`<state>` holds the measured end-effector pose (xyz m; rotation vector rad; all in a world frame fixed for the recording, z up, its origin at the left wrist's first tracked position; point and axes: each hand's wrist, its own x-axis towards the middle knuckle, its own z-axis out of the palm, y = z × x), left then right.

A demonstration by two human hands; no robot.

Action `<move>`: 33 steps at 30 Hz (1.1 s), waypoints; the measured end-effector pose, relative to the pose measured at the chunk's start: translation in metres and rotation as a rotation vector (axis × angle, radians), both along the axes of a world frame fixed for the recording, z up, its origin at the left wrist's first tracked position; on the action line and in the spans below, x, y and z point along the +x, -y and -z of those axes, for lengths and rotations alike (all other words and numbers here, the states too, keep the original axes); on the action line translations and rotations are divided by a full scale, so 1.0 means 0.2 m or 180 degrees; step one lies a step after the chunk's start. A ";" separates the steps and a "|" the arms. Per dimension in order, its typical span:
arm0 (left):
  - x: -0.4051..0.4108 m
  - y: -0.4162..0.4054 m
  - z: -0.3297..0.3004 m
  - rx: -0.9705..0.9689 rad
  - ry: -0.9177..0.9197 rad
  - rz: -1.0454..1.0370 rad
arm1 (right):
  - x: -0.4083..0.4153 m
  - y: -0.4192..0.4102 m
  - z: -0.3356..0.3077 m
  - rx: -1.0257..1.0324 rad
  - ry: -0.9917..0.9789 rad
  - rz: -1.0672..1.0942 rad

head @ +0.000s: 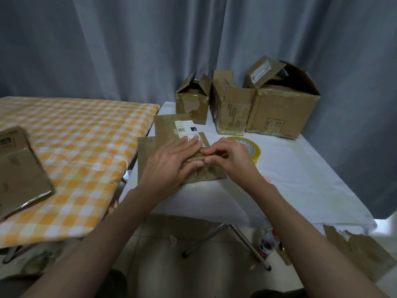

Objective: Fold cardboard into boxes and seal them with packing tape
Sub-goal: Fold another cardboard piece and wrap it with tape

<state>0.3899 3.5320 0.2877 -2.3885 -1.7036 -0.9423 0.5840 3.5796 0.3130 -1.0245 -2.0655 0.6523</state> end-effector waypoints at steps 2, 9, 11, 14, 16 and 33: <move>0.03 0.00 0.01 0.0118 -0.0069 -0.0137 | 0.00 0.01 0.00 -0.0042 0.0029 0.0012; 0.03 -0.01 0.00 0.0190 0.0190 -0.0071 | -0.05 0.00 -0.03 -0.0336 0.0076 0.0132; 0.02 0.01 -0.02 0.0115 0.0391 -0.0061 | -0.09 0.00 -0.03 -0.0388 0.0014 0.0258; -0.04 0.05 -0.03 0.0257 0.1166 -0.1021 | -0.13 -0.01 -0.05 -0.0680 -0.0134 0.0477; -0.08 0.10 -0.04 -0.0059 0.1426 -0.1533 | -0.14 -0.02 -0.05 -0.0947 0.0014 0.0577; -0.27 0.00 -0.22 -0.0695 0.2706 -0.1553 | -0.16 0.05 -0.14 -0.1401 -0.0715 0.0583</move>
